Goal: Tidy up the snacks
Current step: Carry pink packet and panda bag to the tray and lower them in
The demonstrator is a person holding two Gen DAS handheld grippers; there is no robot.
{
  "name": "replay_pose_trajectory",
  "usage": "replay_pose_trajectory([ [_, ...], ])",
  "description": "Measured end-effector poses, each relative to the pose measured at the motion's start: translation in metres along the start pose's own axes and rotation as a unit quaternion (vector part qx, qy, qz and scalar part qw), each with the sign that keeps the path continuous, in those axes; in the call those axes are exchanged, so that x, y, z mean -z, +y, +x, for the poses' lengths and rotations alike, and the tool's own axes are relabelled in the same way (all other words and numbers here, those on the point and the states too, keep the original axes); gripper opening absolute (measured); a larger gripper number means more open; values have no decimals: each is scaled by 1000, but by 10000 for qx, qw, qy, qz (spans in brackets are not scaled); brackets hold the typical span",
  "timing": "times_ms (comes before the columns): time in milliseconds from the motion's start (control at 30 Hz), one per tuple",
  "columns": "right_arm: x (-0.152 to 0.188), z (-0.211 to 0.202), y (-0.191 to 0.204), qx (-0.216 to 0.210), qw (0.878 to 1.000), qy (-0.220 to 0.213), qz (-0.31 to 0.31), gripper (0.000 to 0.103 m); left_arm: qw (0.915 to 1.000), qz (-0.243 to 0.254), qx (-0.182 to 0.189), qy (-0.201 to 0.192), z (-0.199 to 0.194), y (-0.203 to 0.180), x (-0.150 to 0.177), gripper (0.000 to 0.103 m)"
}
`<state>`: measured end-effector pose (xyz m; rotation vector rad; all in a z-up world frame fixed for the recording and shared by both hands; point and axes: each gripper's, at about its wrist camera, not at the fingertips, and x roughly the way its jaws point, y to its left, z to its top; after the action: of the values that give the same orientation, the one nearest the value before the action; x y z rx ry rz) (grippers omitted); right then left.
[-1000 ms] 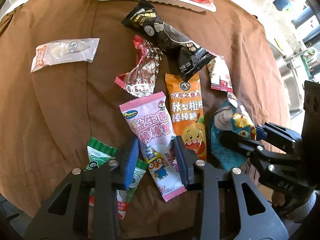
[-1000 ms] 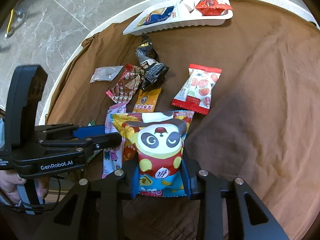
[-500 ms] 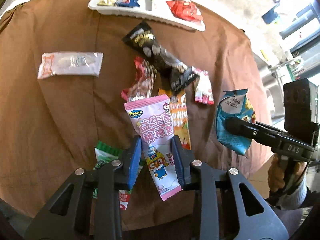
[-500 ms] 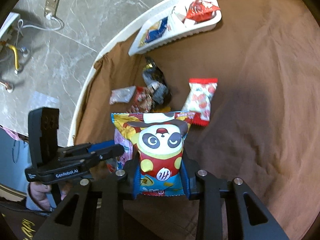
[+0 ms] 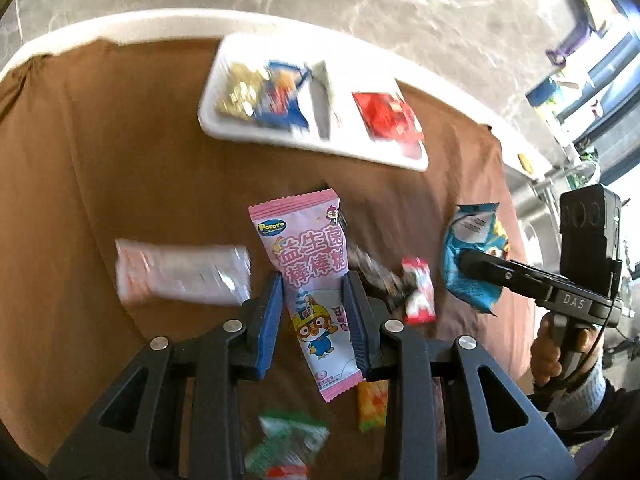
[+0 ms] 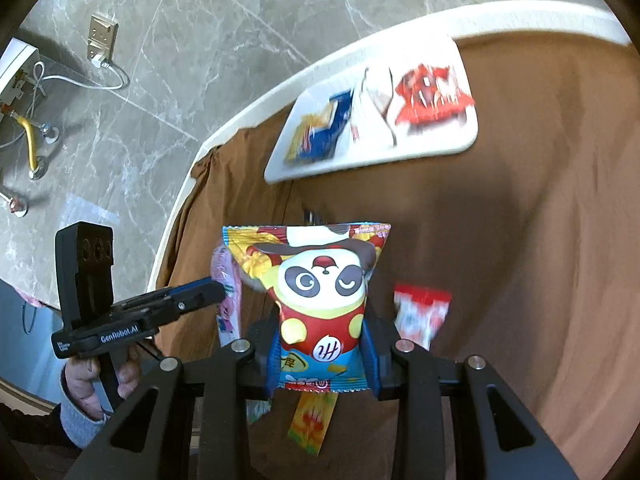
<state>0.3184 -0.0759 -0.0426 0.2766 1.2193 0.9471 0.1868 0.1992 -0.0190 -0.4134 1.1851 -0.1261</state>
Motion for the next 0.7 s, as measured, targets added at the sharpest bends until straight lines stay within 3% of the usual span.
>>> replay_pose_trajectory([
  [500,-125,49,-9,694,9966,-129,-420,35,9987,437,-225,-157,54,52,-141,29],
  [700,-155,72,-19,975,9935,-47,-580,35,9973,668,-293,-95,81,64,-183,29],
])
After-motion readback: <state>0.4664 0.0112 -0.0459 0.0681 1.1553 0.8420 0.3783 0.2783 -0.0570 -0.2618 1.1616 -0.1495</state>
